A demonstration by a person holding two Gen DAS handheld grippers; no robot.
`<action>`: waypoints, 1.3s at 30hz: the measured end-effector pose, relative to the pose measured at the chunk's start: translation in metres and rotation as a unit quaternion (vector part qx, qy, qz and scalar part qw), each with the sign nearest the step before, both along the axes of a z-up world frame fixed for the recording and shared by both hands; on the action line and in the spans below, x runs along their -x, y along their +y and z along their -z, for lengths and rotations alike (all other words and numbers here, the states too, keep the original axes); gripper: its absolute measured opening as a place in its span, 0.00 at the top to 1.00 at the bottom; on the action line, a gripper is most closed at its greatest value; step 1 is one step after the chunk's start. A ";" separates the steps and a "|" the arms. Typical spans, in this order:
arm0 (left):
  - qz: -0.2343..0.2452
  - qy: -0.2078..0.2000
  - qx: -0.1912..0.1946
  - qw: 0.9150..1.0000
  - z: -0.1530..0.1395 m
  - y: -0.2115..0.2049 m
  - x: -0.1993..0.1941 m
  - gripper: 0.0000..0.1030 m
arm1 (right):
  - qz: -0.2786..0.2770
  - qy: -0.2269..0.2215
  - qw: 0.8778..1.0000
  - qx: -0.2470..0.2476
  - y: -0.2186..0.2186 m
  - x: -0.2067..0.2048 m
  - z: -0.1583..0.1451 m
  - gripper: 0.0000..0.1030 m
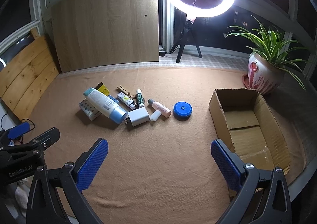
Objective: Organize objects
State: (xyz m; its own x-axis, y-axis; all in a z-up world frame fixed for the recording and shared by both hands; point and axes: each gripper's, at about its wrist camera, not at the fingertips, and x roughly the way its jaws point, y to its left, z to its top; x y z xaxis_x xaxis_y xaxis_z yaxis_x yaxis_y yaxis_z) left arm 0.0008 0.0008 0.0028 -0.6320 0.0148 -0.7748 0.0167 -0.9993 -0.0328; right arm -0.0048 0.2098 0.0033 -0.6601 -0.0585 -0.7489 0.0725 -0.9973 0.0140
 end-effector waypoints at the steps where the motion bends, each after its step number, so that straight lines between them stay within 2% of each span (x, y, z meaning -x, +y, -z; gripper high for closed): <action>1: -0.001 0.000 -0.001 1.000 0.000 0.000 0.001 0.00 | 0.001 0.000 1.000 0.001 0.000 0.000 0.000 0.01; 9: -0.002 -0.005 -0.004 1.000 0.001 0.001 -0.001 0.00 | 0.000 -0.002 1.000 0.000 0.000 0.002 0.001 0.01; 14: -0.001 -0.001 0.015 1.000 0.002 0.004 0.002 0.00 | 0.001 -0.005 1.000 0.001 0.000 0.004 0.002 0.01; 15: -0.001 0.011 0.002 1.000 0.002 0.004 0.003 0.00 | 0.001 -0.006 1.000 0.000 0.000 0.005 0.002 0.01; 21: -0.001 0.005 -0.042 0.999 0.008 0.001 0.011 0.00 | 0.001 -0.011 1.000 0.001 0.000 0.010 0.005 0.01; 25: -0.004 -0.008 -0.040 0.999 0.013 0.000 0.017 0.00 | 0.001 -0.017 1.000 0.000 0.001 0.014 0.009 0.01; 29: -0.007 -0.016 -0.015 1.000 0.020 -0.003 0.021 0.00 | 0.000 -0.018 1.000 -0.005 -0.001 0.019 0.012 0.01; 39: -0.004 -0.041 -0.016 0.999 0.032 -0.006 0.031 0.00 | -0.007 -0.019 1.000 -0.016 -0.007 0.031 0.018 0.01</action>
